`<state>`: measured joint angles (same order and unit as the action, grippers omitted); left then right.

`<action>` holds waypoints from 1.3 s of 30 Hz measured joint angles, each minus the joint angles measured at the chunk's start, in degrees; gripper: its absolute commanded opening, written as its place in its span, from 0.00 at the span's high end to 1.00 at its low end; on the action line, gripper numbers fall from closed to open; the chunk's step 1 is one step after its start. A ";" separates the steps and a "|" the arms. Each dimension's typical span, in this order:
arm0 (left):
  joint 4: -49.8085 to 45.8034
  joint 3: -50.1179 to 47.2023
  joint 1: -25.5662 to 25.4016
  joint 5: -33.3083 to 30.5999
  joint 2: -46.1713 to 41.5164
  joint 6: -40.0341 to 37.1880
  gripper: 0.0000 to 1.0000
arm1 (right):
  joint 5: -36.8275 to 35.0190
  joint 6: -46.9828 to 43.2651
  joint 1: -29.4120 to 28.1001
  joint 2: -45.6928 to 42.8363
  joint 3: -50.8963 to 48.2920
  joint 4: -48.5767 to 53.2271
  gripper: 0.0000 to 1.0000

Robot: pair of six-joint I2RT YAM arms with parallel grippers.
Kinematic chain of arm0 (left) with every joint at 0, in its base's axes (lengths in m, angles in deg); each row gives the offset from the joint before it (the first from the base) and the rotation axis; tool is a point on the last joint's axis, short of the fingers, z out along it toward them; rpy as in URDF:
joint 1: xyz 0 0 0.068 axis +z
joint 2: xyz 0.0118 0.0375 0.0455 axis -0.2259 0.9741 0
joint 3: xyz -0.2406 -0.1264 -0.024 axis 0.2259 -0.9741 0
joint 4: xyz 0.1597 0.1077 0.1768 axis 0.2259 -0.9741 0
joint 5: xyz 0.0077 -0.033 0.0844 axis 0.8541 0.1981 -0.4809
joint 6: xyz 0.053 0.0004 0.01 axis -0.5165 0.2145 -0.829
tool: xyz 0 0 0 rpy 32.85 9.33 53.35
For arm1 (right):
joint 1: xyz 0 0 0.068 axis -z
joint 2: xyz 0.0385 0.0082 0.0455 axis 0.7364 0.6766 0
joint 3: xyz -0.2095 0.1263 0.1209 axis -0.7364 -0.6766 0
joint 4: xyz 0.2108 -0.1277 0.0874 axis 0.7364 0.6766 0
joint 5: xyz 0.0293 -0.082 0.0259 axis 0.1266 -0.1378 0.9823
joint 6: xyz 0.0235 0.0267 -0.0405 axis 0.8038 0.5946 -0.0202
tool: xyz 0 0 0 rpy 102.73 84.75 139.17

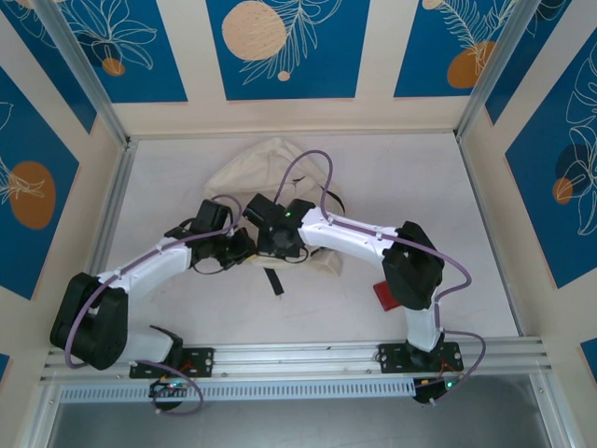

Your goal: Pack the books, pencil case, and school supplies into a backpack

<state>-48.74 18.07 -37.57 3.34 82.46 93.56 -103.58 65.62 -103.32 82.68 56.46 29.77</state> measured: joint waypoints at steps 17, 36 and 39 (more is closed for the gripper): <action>0.79 1.11 0.79 -1.03 -0.33 -0.26 0.91 | 2.95 -10.88 2.89 -2.67 -2.86 -8.11 1.00; -0.17 -6.82 6.43 -4.35 -12.81 4.48 0.41 | 29.44 -21.16 10.29 1.90 5.09 -21.88 1.00; 2.91 -9.49 6.43 -1.92 -11.82 5.44 0.38 | 30.53 -22.25 10.29 3.58 7.32 -21.86 1.00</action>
<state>-45.83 8.58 -31.14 1.42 70.63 99.00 -73.04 43.37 -93.03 86.27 63.78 7.92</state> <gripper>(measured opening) 0.602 0.058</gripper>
